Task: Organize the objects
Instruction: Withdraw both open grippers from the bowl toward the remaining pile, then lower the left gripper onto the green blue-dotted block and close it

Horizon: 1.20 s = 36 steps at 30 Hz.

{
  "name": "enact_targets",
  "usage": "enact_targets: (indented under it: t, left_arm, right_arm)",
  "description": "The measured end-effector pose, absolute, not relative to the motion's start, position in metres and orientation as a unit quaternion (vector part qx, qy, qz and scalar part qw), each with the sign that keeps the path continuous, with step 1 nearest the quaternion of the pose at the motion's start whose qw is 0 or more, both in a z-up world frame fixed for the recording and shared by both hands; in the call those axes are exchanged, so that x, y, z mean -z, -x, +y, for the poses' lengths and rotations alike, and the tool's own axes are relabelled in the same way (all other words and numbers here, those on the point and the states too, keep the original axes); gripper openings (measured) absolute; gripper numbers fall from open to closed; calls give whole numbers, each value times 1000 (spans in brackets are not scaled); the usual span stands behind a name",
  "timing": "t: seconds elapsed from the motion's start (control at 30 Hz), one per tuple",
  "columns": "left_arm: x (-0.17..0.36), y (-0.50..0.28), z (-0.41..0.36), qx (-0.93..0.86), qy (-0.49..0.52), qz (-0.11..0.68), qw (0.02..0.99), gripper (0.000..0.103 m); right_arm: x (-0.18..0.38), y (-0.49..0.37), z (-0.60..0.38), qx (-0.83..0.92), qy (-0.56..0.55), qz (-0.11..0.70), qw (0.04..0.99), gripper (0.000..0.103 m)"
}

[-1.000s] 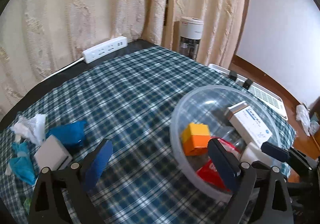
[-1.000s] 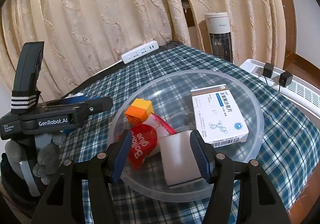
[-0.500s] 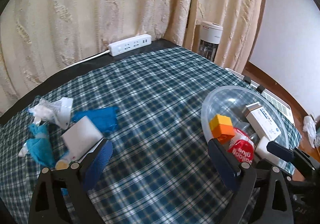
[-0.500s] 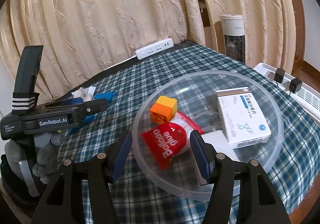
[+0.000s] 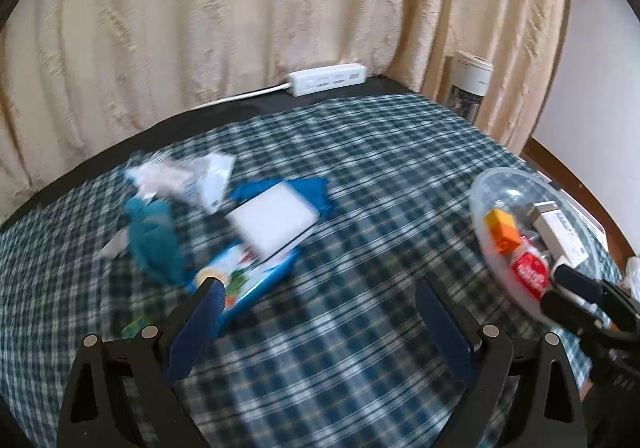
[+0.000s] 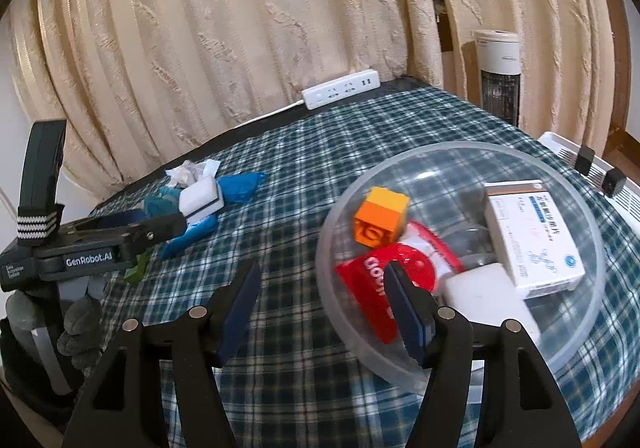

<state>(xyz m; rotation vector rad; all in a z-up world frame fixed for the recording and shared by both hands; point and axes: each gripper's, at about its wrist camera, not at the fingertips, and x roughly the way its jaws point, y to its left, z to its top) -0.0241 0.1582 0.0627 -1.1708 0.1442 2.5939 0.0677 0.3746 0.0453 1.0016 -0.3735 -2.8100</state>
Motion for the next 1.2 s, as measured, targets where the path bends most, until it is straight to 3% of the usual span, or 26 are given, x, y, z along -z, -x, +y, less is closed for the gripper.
enact_targets:
  t: [0.5,0.83,1.2]
  left_arm:
    - [-35,19,58,-896,441,13,47,98]
    - [-24,14,32,-892,450,12,30,98]
    - [-12,10,27,-893,443,75,22,98]
  right_arm:
    - [-44,-55,340,927,-345,-107,105,66]
    - [-44,-49,316,922,-354,-91,127,66]
    - [-36,-42,300,913,-371,-93,140,66]
